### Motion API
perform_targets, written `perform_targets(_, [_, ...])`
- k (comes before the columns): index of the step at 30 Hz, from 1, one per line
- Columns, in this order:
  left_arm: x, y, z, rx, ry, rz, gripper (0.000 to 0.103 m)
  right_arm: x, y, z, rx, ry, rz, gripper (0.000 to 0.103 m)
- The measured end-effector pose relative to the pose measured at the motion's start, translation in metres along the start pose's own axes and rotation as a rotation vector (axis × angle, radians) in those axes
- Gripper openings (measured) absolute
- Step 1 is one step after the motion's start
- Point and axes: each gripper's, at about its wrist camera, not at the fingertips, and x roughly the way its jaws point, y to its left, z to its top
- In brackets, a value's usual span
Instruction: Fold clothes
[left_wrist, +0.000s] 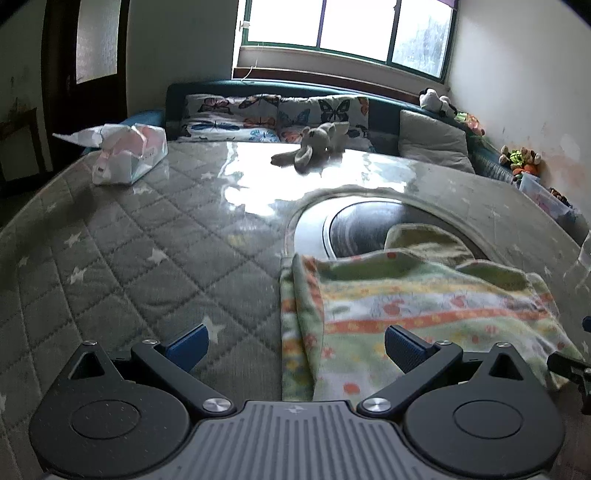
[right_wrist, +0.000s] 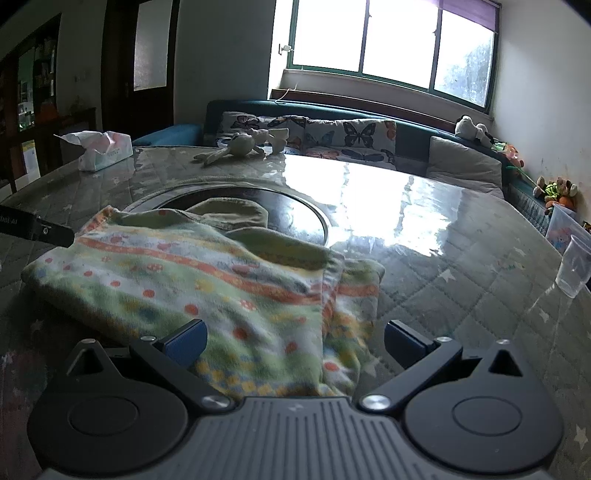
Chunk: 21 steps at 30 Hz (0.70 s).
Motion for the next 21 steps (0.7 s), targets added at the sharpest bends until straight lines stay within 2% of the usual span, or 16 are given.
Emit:
perform_targets(4, [0.001,0.001,-0.009,0.009,0.020,0.014,0.103,-0.002,-0.005,-0.004,0.014,0.002,-0.015,0.103])
perform_targets(10, [0.002,0.005,-0.015,-0.007,0.035,0.024,0.103,-0.003,-0.020,-0.008,0.058,0.004,-0.081,0.103])
perform_targets(15, [0.001,0.006,-0.016,-0.009,0.035,0.024,0.103,0.000,-0.034,-0.014,0.082,0.036,-0.127,0.103])
perform_targets(21, [0.001,0.006,-0.015,-0.010,0.037,0.025,0.103,0.000,-0.035,-0.007,0.084,0.013,-0.126,0.103])
